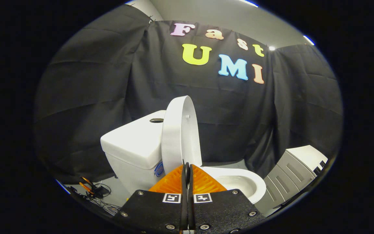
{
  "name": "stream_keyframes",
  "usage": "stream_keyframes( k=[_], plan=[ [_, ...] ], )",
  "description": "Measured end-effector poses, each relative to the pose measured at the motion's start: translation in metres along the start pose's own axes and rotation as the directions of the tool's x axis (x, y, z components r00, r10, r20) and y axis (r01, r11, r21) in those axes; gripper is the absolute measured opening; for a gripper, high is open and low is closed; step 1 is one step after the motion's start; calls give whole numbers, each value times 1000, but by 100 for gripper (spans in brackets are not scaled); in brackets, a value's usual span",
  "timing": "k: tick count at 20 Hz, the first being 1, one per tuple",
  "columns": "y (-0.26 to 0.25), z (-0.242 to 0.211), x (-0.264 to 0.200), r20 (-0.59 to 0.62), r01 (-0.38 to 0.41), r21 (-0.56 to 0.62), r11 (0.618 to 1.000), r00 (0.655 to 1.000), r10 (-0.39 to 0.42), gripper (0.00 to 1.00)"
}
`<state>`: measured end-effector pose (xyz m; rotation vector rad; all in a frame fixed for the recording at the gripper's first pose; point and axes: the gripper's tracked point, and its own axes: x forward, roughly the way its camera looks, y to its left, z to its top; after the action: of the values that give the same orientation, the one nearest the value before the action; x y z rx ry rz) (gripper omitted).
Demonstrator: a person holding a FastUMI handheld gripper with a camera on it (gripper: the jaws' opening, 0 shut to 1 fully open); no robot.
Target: Open the toilet lid.
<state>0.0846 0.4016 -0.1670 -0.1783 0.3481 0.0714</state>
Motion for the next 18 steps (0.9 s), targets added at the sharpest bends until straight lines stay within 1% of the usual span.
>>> stream_keyframes(
  k=[1, 2, 3, 4, 6, 8, 9, 10, 11, 12, 14, 18],
  plan=[
    [4, -1, -1, -3, -21, 10, 1000, 1000, 21, 1],
    [6, -1, -1, -9, -48, 27, 998, 999, 49, 6],
    [9, -2, -3, -20, -78, 70, 995, 997, 80, 9],
    [12, -1, -5, -21, -110, 129, 986, 993, 114, 16],
    [11, 7, -11, 23, -163, 272, 948, 986, 163, 29],
    [-4, 26, -24, 80, -184, 394, 900, 983, 165, 48],
    [-14, 34, -28, 98, -180, 429, 885, 983, 152, 58],
    [-24, 39, -31, 108, -175, 442, 880, 984, 141, 75],
    [-34, 44, -35, 112, -167, 438, 883, 985, 131, 83],
    [-44, 49, -38, 121, -159, 421, 893, 986, 118, 95],
    [-65, 61, -43, 143, -142, 385, 912, 985, 93, 96],
    [-110, 92, -58, 213, -139, 349, 927, 975, 67, 96]
  ],
)
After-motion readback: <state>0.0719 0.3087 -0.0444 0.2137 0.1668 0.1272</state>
